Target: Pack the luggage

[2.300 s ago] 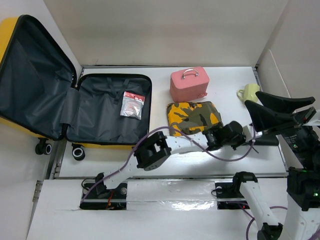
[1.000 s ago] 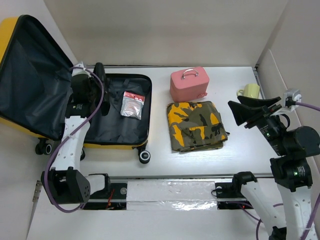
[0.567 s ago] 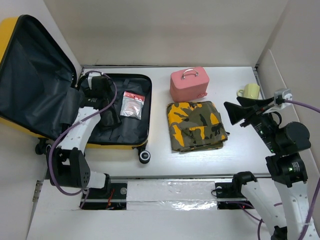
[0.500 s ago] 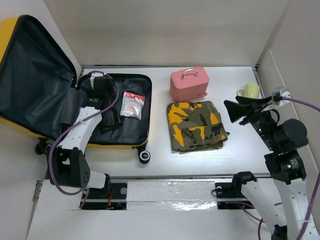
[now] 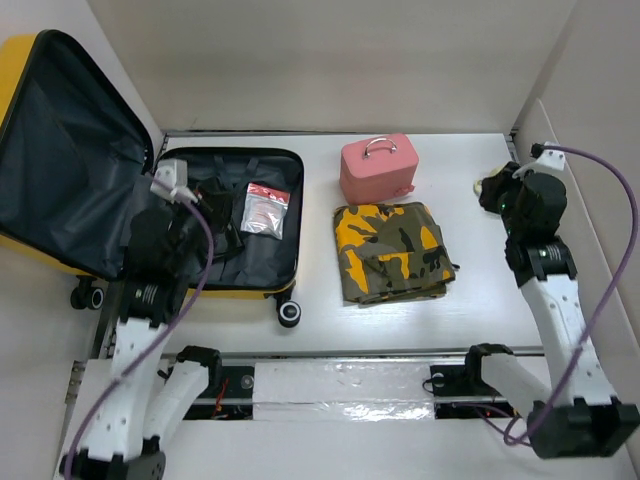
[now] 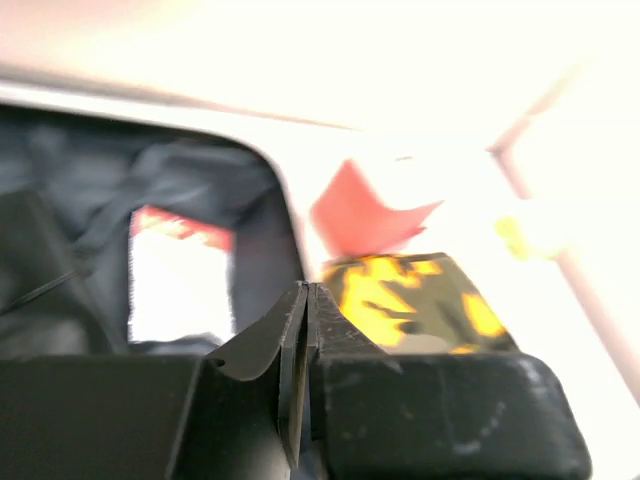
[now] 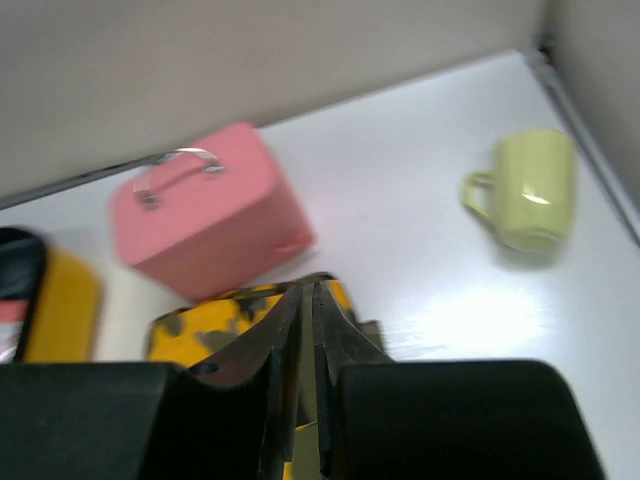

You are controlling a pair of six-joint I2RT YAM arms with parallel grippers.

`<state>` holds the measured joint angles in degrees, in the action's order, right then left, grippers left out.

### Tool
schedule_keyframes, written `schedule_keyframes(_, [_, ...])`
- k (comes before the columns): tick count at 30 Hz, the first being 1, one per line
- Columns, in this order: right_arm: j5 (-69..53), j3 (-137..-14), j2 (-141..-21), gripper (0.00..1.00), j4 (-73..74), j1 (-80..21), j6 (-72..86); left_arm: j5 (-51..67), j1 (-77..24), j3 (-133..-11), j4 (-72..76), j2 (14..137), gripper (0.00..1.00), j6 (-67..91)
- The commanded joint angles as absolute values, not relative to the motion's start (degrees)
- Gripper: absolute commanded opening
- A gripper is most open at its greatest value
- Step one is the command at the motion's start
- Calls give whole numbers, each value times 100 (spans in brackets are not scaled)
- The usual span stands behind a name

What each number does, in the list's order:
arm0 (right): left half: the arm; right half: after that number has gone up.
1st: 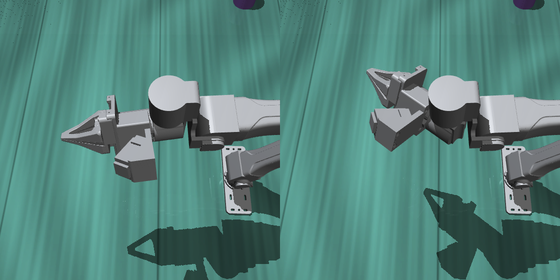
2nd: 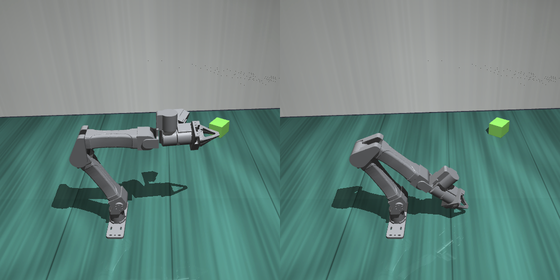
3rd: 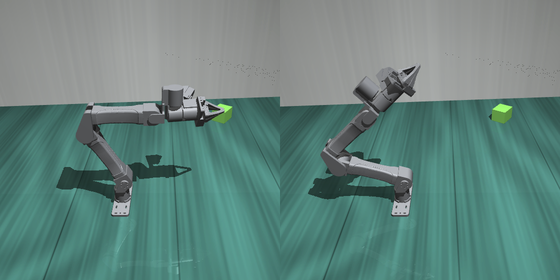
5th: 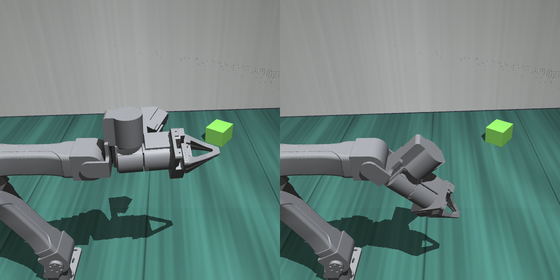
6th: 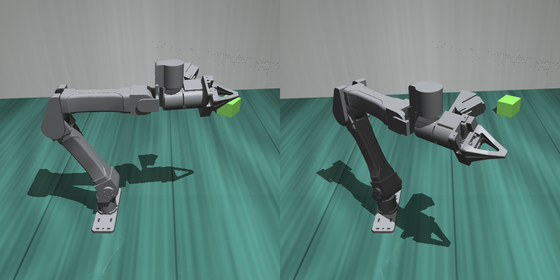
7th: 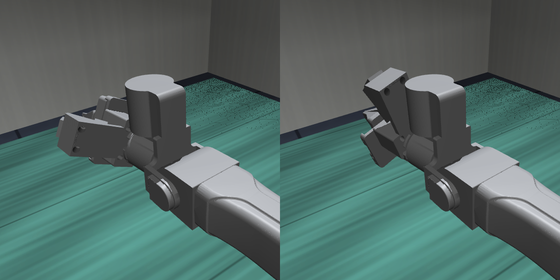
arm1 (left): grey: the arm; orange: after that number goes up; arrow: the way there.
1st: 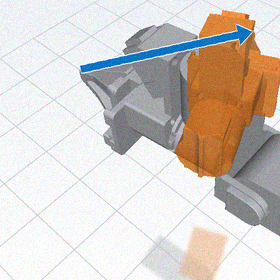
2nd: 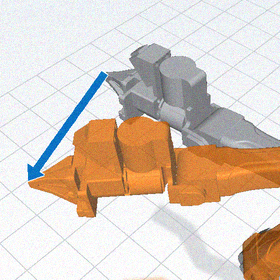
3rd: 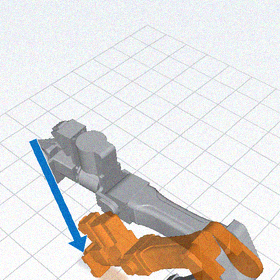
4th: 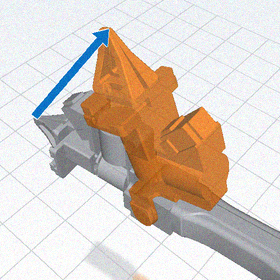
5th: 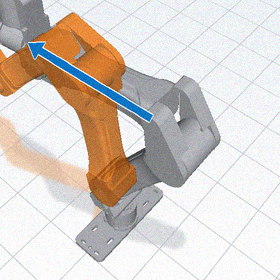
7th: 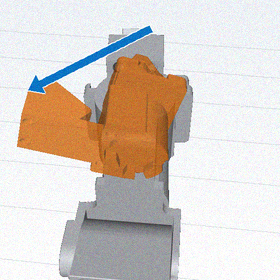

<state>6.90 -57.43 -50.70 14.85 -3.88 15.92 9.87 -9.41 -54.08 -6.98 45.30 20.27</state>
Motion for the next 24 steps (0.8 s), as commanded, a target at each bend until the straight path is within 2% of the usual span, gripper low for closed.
schedule_keyframes(1, [915,-5872,-5702,23,1179,419,1731,2091,-958,-4862,-351,3816,0,2268])
schedule_keyframes(3, [983,-5766,-5949,34,854,658,1854,2179,-958,-4659,-404,3315,0,2250])
schedule_keyframes(4, [1124,-5748,-6098,50,748,772,1915,2214,-1089,-4493,-413,3183,0,2189])
schedule_keyframes(7, [1283,-6011,-6932,78,519,1212,2065,1996,-1564,-4299,-510,2971,2,1978])
schedule_keyframes(8, [1275,-6177,-7204,81,545,1282,2083,1917,-1660,-4289,-562,2936,4,1856])
schedule_keyframes(10, [1205,-6947,-8022,78,1035,1354,2066,1628,-2002,-4324,-659,2892,11,1802])
schedule_keyframes(13, [809,-7870,-8910,56,1492,1065,1785,1346,-2389,-4386,-799,2725,20,1670])
schedule_keyframes(18, [1555,-9165,-10211,38,2529,773,1582,818,-2733,-4359,-1037,2435,26,1652])
schedule_keyframes(20, [1791,-9543,-10660,43,2645,773,1643,721,-2908,-4342,-1081,2373,26,1644])
schedule_keyframes(21, [1923,-9675,-10774,48,2680,834,1670,686,-2909,-4342,-1081,2364,27,1652])
schedule_keyframes(22, [2029,-9781,-10880,62,2698,835,1661,642,-2970,-4342,-1081,2356,27,1652])
schedule_keyframes(24, [2354,-10175,-11161,74,2785,835,1503,615,-3032,-4342,-1099,2329,27,1652])
